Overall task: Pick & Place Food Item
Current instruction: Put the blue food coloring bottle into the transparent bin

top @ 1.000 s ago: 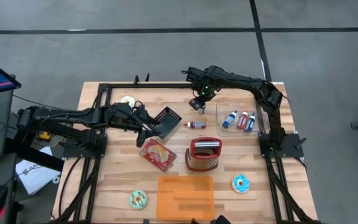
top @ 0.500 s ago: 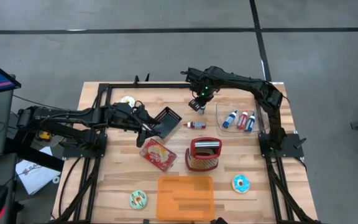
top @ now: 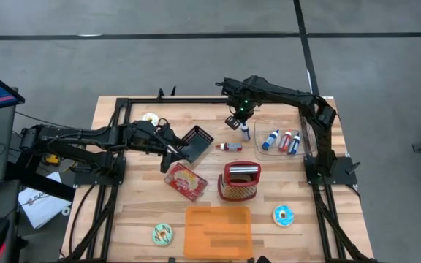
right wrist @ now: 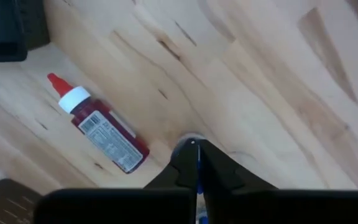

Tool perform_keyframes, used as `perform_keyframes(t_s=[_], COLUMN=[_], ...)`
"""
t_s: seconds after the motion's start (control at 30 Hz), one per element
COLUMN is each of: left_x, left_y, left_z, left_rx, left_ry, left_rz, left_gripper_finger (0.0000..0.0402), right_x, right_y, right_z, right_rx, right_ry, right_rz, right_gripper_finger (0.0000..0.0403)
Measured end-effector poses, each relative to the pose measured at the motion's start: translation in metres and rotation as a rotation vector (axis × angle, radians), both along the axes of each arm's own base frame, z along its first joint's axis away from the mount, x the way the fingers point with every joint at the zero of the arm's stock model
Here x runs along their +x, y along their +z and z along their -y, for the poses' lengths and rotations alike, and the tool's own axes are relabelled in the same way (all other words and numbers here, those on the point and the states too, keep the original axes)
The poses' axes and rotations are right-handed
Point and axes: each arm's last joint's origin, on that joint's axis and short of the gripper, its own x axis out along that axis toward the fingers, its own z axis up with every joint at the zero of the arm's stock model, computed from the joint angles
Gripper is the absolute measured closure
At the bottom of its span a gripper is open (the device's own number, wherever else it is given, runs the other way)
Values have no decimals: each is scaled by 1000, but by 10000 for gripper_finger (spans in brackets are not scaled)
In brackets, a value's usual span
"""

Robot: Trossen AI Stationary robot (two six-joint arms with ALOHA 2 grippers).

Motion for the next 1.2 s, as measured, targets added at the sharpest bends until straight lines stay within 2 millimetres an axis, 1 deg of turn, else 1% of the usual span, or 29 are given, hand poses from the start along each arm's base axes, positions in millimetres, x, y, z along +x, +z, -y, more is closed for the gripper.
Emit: perform_keyframes(t_s=[0.23, 0.57, 0.7, 0.8, 0.93, 1.0, 1.1, 1.2], left_x=[0, 0, 0, 0, 0, 0, 0, 0], left_y=[0, 0, 0, 0, 0, 0, 0, 0], left_z=[0, 0, 0, 0, 0, 0, 0, 0], left_rx=[-4, -4, -4, -4, -3, -2, -2, -3], left_ry=[2, 2, 2, 2, 2, 1, 1, 2], left_rz=[0, 0, -2, -4, -4, -3, -3, -3], left_gripper_finger=[164, 164, 164, 164, 164, 164, 164, 164], right_x=[4, 4, 2, -2, -4, 0, 6, 10], right_y=[0, 1, 14, 23, 30, 29, 22, 15], right_z=[-7, -8, -13, -19, -29, -34, -38, -36], right_rx=[-16, -39, -39, -35, -31, -29, -27, -23], right_ry=[20, 31, 61, 55, 33, 28, 23, -2], right_rz=[-6, -15, 30, 35, 32, 34, 25, 16], right_gripper_finger=[400, 401, 398, 365, 289, 244, 185, 150])
